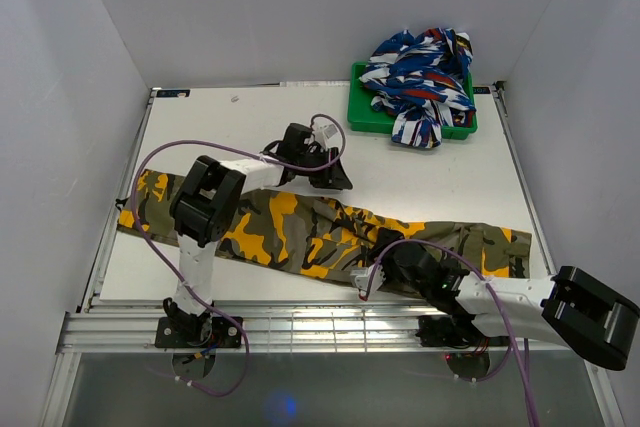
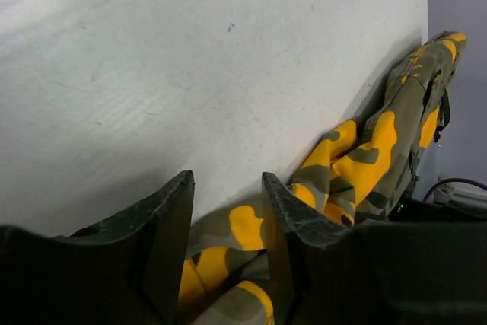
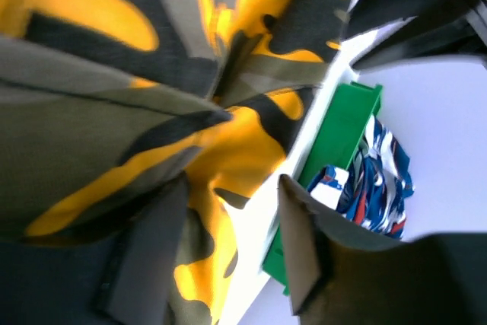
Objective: Fold and stack the trousers
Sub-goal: Fold the trousers
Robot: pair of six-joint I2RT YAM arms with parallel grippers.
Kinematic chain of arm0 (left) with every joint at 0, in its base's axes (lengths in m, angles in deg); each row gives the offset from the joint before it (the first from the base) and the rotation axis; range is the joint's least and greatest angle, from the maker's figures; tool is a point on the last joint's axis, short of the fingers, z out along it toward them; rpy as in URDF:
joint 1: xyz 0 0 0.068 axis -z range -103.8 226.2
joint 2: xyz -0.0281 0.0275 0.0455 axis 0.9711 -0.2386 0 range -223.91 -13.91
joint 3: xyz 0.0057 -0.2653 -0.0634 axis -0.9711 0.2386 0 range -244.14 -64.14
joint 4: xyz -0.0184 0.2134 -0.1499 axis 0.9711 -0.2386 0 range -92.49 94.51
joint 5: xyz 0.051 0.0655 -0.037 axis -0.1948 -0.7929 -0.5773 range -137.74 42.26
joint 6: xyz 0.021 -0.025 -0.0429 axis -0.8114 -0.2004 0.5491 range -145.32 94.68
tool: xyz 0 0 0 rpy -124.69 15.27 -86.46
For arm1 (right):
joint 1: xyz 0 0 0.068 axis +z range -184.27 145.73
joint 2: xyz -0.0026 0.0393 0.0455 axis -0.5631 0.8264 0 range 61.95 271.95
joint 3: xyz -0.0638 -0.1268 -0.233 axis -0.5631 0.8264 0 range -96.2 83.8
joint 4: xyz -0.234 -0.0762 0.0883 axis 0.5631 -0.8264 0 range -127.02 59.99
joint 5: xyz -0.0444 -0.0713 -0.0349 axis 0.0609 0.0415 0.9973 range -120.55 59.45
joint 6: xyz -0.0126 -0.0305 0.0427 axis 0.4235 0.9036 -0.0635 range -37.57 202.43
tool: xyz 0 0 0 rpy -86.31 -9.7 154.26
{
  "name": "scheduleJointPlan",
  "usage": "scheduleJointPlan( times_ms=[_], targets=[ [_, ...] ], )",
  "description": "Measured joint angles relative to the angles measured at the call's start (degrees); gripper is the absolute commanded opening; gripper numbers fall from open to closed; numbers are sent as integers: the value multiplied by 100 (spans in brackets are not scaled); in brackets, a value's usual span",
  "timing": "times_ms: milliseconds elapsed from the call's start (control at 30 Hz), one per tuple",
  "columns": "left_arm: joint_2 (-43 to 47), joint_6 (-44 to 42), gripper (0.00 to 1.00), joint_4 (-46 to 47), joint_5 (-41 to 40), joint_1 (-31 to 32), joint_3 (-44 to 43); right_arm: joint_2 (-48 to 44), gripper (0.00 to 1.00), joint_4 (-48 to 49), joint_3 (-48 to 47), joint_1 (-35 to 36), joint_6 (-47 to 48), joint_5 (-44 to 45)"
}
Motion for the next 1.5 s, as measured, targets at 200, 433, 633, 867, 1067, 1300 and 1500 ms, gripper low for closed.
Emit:
scheduleJointPlan(
  times_ms=[200,433,633,867,1067,1300,1500],
  targets=[
    [179,-450,54,-605,20,546,-13,11,37,-280,15,11,70,-118],
    [208,-573,52,-999,4,1027,4,-107,36,-570,13,9,90,-256],
    [208,-551,51,-1032,-13,1167,22,-186,36,-713,13,9,87,-339],
    [188,-450,0,-1145,-313,1270,-92,-223,54,-713,-4,7,44,-315],
    [131,-402,0,-1213,-505,1196,-267,-892,41,-1443,-131,4,-133,-391],
    [90,-256,0,-1213,-520,662,-494,-1788,20,-3086,-138,17,-297,-968],
    [-197,-188,0,-1311,-350,330,-990,-1108,17,-2889,-310,15,-293,-896]
  ],
)
